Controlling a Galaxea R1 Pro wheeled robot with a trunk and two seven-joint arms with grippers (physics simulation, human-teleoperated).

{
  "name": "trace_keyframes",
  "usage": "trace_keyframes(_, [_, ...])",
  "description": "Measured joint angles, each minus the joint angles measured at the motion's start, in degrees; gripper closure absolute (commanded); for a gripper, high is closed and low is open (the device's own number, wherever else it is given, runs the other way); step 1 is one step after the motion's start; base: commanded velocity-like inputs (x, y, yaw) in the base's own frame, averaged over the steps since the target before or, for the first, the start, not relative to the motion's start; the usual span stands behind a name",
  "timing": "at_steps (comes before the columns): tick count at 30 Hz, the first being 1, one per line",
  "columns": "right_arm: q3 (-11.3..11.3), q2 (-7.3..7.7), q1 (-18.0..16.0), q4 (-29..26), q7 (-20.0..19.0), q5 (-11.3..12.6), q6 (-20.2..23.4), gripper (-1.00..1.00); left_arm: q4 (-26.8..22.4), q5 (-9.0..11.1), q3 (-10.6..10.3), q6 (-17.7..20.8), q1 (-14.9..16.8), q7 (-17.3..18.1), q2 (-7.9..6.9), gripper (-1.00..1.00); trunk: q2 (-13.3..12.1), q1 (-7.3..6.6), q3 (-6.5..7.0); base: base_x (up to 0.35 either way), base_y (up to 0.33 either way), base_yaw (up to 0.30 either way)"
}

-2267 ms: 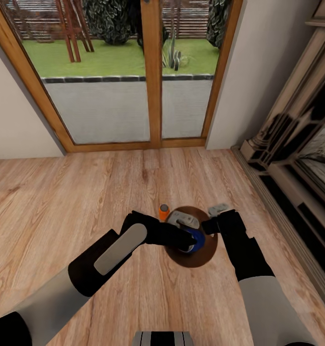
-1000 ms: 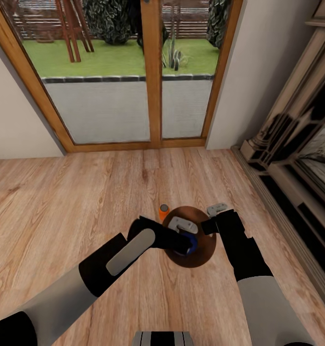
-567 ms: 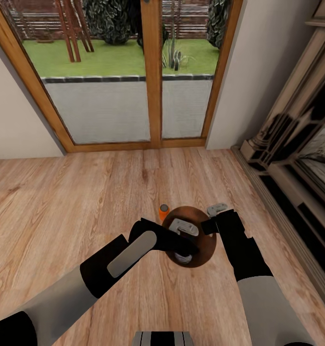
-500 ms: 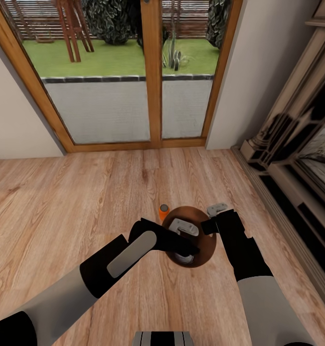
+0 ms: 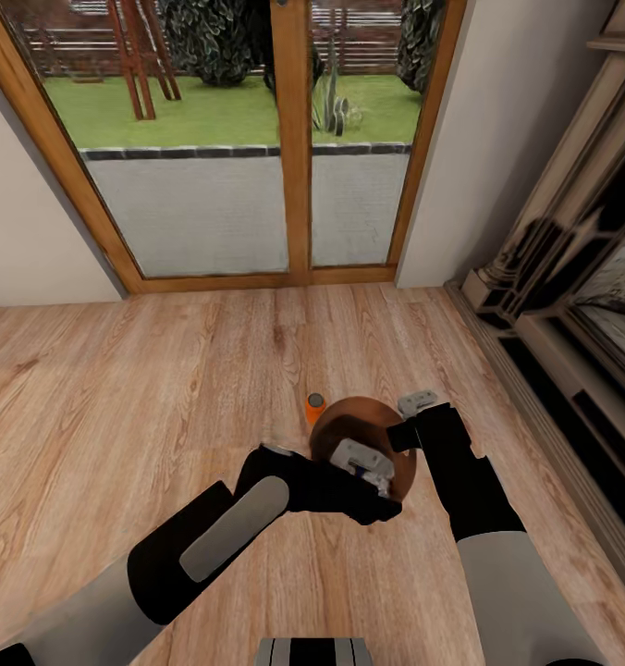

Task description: Put the three can of soda from the living room inside the tash can in the kitchen.

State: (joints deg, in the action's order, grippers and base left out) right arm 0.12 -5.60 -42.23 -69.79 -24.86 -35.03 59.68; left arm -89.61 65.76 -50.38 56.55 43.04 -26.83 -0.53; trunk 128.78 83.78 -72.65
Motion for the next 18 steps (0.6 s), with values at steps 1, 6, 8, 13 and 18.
trace_keyframes(1, [0.0, 0.03, 0.0, 0.0, 0.0, 0.0, 0.0, 1.0, -0.6, -0.1, 0.1, 0.0, -1.1, 0.2, -1.08, -1.0, 0.0, 0.0, 0.0, 0.0, 0.0, 0.0])
trace_keyframes(6, [-0.2, 0.08, 0.0, 0.1, 0.0, -0.2, 0.0, 1.0, -1.5, -0.2, 0.3, -0.4, -3.5, 5.0, -9.81, -1.0, 0.0, 0.0, 0.0, 0.0, 0.0, 0.0])
trace_keyframes(8, [-0.3, 0.1, 0.0, 0.1, 0.0, 0.0, 0.0, 1.0, -1.6, -0.2, 0.6, -1.7, -3.7, 8.8, -12.89, -1.0, 0.0, 0.0, 0.0, 0.0, 0.0, 0.0])
trace_keyframes(13, [-0.4, 0.16, 0.0, 0.1, 0.0, -0.2, 0.0, 1.0, -1.7, -0.2, 6.9, -5.8, -3.9, 20.6, -21.39, -1.0, 0.0, 0.0, 0.01, 0.0, 0.0, 0.0])
trace_keyframes(18, [-0.5, 0.18, 0.0, 0.1, 0.0, -0.1, 0.0, 1.0, -1.6, -1.8, 19.6, -7.2, -5.1, 29.2, -25.19, -1.0, 0.0, 0.0, 0.0, 0.0, 0.0, 0.0])
